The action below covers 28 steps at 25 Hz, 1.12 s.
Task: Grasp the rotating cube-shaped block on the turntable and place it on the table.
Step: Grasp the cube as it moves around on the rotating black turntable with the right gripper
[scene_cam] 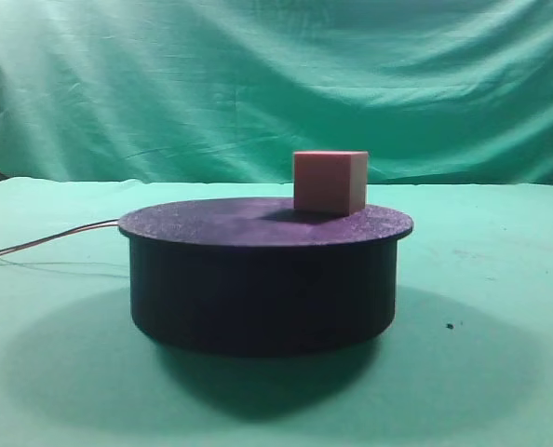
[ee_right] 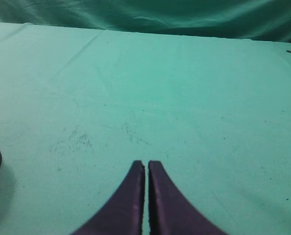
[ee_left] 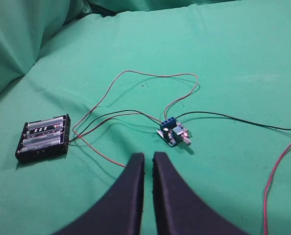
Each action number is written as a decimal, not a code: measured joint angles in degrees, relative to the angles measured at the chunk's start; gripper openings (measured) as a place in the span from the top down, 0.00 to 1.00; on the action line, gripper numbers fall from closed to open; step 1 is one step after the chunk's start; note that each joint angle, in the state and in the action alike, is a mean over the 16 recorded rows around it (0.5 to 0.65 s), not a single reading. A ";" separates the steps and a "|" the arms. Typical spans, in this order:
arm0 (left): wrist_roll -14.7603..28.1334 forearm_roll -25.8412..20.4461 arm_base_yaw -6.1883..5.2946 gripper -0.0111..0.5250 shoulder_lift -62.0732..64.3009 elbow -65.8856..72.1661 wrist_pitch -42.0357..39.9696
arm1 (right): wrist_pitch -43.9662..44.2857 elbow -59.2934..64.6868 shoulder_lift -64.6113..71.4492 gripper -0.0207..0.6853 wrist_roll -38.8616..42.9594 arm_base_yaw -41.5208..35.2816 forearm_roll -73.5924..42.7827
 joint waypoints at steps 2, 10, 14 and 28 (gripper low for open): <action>0.00 0.00 0.00 0.98 0.00 0.00 0.00 | 0.00 0.00 0.00 0.97 0.00 0.00 0.00; 0.00 0.00 0.00 0.98 0.00 0.00 0.00 | -0.19 0.01 0.00 0.97 0.03 0.00 0.10; 0.00 0.00 0.00 0.98 0.00 0.00 0.00 | -3.19 0.03 0.00 0.97 0.73 0.00 1.57; 0.00 0.00 0.00 0.98 0.00 0.00 0.00 | -12.43 -9.54 8.57 0.97 3.47 -0.02 9.42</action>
